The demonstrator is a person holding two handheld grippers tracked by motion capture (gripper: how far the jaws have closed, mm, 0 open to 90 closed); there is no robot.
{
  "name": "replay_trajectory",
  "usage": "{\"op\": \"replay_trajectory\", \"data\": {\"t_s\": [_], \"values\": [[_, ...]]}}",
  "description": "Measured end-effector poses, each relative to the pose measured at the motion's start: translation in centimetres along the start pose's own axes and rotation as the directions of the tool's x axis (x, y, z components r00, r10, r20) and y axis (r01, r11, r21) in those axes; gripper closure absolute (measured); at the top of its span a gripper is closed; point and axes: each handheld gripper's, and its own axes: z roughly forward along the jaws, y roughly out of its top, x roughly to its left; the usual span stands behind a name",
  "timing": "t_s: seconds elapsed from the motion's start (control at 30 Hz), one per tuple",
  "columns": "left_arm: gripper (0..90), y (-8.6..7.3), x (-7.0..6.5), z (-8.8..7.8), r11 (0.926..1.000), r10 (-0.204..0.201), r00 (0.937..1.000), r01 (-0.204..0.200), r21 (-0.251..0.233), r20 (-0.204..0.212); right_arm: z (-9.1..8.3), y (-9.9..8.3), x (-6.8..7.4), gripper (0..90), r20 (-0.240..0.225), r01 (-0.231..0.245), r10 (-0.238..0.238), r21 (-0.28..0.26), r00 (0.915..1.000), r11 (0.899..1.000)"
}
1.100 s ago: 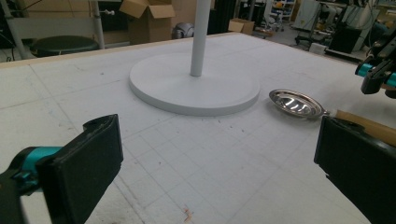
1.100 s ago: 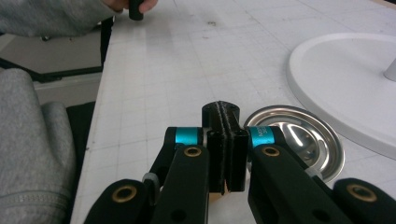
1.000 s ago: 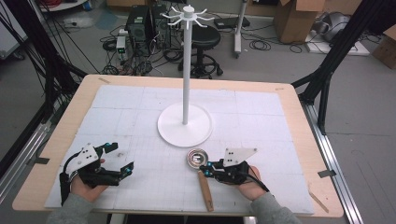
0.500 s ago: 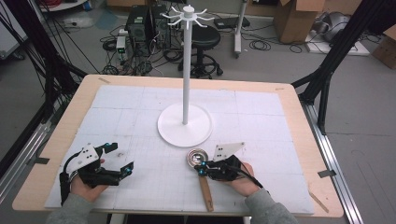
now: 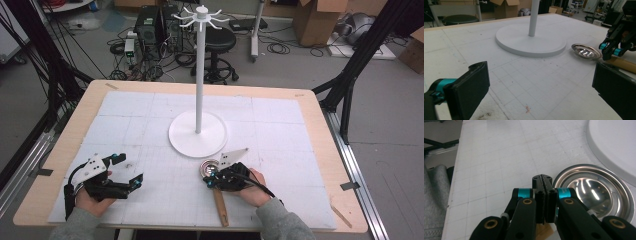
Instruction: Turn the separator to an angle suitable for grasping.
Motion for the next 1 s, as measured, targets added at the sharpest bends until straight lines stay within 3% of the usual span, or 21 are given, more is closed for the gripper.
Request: {"op": "replay_trajectory", "data": {"t_s": [0.47, 1.0], "values": [[1.8, 0.0, 0.0, -0.1, 1.0000, 0.000, 1.0000, 0.000, -0.001, -0.003, 0.9, 0.7, -0.2, 90.0, -0.016, -0.034, 0.035, 0.079, 0.9993, 0.996], [1.8, 0.0, 0.0, -0.1, 1.0000, 0.002, 1.0000, -0.002, -0.002, -0.008, 1.4, 0.8, -0.2, 90.0, 0.001, -0.022, 0.022, 0.127, 0.9998, 0.992]]}}
